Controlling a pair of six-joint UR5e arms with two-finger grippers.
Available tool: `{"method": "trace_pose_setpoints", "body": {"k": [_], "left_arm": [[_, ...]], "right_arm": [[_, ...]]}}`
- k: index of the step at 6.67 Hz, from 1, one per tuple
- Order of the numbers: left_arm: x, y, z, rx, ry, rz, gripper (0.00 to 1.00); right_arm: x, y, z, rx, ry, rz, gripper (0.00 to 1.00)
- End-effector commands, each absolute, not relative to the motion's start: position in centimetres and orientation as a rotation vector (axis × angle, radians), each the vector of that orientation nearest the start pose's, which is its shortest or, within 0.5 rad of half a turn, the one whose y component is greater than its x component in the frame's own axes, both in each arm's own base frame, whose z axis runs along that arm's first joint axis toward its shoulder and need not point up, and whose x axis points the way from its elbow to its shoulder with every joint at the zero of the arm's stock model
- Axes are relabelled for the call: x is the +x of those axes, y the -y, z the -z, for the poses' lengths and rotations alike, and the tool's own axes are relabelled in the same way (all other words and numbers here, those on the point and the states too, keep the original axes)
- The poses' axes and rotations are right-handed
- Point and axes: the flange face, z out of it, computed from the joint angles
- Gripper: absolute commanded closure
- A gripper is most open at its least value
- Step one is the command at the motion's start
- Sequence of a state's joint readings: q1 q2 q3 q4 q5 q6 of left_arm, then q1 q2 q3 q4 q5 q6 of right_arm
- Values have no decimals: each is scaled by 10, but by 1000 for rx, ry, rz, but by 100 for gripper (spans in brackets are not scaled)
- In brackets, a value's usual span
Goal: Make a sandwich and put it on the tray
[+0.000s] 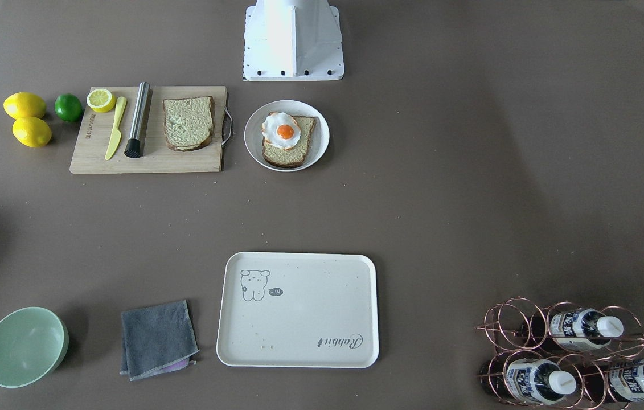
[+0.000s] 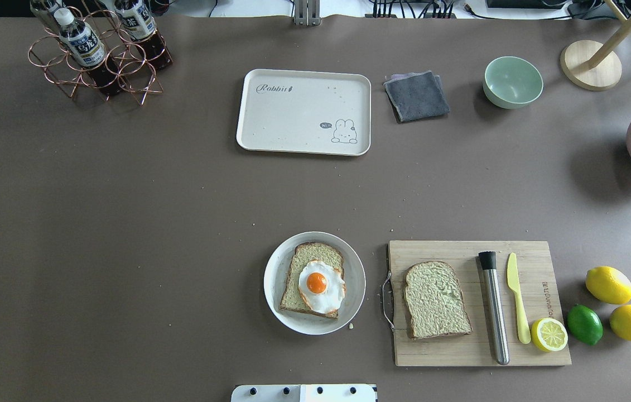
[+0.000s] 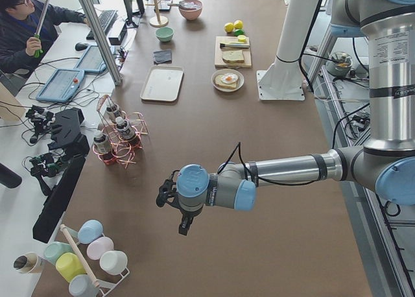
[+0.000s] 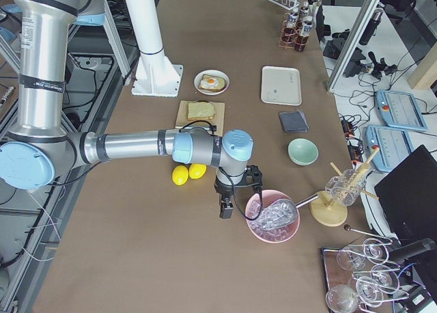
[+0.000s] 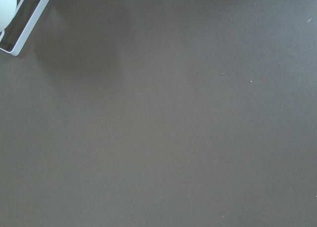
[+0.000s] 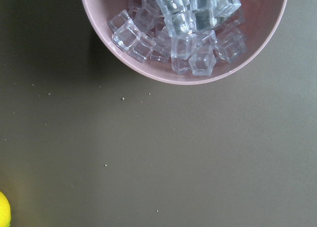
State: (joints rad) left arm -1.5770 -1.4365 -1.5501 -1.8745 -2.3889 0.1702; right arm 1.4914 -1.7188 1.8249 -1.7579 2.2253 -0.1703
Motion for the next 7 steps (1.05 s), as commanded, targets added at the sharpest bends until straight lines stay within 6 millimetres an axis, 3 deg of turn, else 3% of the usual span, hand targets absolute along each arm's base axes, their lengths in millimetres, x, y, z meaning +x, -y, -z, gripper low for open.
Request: {"method": "trace_pose_setpoints", "body": {"k": [1, 6, 7], "left_arm": [[-63, 441, -698, 210, -802, -213, 3], [-63, 444, -697, 208, -804, -208, 3], [-63, 452, -691, 199, -808, -168, 3]], "right_arm": [[38, 425, -627, -47, 668, 214, 0], [36, 432, -619, -34, 686, 212, 0], [34, 432, -618, -33, 707, 211, 0]]}}
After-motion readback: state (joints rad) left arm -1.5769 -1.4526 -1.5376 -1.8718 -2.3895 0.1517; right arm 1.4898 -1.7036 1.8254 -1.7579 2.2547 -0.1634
